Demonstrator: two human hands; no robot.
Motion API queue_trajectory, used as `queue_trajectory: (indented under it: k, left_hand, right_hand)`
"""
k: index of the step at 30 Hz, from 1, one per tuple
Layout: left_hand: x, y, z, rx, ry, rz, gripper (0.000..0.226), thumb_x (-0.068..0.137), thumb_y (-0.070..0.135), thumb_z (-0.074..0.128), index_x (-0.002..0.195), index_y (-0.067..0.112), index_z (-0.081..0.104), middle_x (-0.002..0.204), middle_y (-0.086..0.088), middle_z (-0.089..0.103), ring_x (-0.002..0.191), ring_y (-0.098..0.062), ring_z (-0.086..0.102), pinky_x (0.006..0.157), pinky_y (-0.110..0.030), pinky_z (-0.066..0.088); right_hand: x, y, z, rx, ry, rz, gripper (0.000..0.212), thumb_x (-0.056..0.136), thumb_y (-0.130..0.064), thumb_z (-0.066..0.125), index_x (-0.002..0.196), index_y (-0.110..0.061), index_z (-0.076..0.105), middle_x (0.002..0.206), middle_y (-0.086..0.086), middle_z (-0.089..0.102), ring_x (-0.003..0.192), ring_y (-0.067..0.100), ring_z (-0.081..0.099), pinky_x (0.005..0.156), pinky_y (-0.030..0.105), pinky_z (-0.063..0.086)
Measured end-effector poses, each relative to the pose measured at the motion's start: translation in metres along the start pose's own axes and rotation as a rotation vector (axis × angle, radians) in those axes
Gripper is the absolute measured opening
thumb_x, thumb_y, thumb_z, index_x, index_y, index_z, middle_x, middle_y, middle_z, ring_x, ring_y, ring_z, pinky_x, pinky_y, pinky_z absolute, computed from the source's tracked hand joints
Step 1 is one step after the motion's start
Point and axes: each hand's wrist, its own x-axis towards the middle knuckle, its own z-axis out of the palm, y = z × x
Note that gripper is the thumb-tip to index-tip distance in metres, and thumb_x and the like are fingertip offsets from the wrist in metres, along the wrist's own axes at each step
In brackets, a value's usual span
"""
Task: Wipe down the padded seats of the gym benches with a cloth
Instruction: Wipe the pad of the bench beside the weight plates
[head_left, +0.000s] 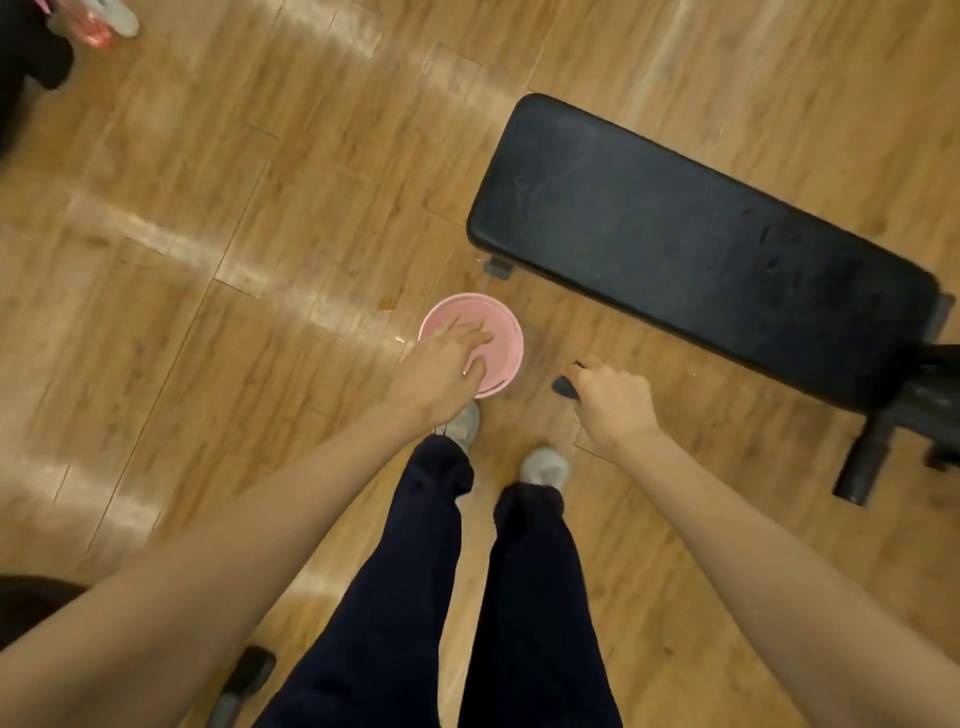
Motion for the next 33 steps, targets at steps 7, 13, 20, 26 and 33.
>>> queue_trajectory:
  k: [7, 13, 20, 26, 33]
  left_hand:
    - [-0.077, -0.003, 0.007, -0.073, -0.009, -0.152, 0.043, 0.103, 0.015, 0.041, 0.144, 0.015, 0.051, 0.155, -0.001, 0.044, 0.146, -0.022, 0.035, 0.114, -0.035, 0.032]
    - [-0.157, -0.010, 0.021, -0.174, 0.091, -0.326, 0.041, 0.103, 0.015, 0.039, 0.141, 0.014, 0.054, 0.149, -0.004, 0.050, 0.139, -0.023, 0.043, 0.109, -0.030, 0.033]
    - [-0.246, -0.041, 0.055, -0.372, 0.229, -0.603, 0.036, 0.102, 0.017, 0.040, 0.130, 0.013, 0.063, 0.127, -0.010, 0.066, 0.119, -0.031, 0.058, 0.097, -0.042, 0.046]
    - [-0.332, -0.084, 0.097, -0.575, 0.372, -0.833, 0.040, 0.103, 0.020, 0.041, 0.140, 0.016, 0.055, 0.145, -0.004, 0.055, 0.135, -0.025, 0.048, 0.107, -0.032, 0.039]
    - [-0.441, -0.145, 0.150, -0.826, 0.491, -1.037, 0.040, 0.103, 0.019, 0.041, 0.140, 0.017, 0.055, 0.135, -0.006, 0.063, 0.119, -0.023, 0.060, 0.097, -0.029, 0.045]
  right_hand:
    - [-0.054, -0.009, 0.001, 0.036, -0.094, 0.015, 0.038, 0.084, 0.004, 0.061, 0.111, -0.022, 0.063, 0.096, 0.000, 0.053, 0.088, 0.026, 0.062, 0.069, 0.034, 0.048]
    - [-0.086, -0.008, 0.003, 0.018, -0.124, -0.020, 0.023, 0.094, -0.006, 0.056, 0.113, -0.017, 0.061, 0.104, 0.005, 0.059, 0.094, 0.027, 0.063, 0.077, 0.037, 0.052]
    - [-0.097, -0.040, -0.008, -0.101, -0.177, -0.082, 0.019, 0.093, -0.007, 0.055, 0.108, -0.019, 0.059, 0.095, 0.003, 0.055, 0.093, 0.024, 0.062, 0.083, 0.041, 0.056]
    - [-0.095, -0.143, -0.010, -0.159, -0.183, -0.261, 0.019, 0.087, -0.008, 0.054, 0.095, -0.021, 0.065, 0.097, 0.007, 0.065, 0.085, 0.029, 0.065, 0.076, 0.037, 0.054]
    - [-0.128, -0.317, -0.001, -0.383, -0.143, -0.560, 0.026, 0.088, -0.002, 0.051, 0.107, -0.011, 0.064, 0.092, 0.008, 0.062, 0.082, 0.029, 0.060, 0.068, 0.034, 0.050]
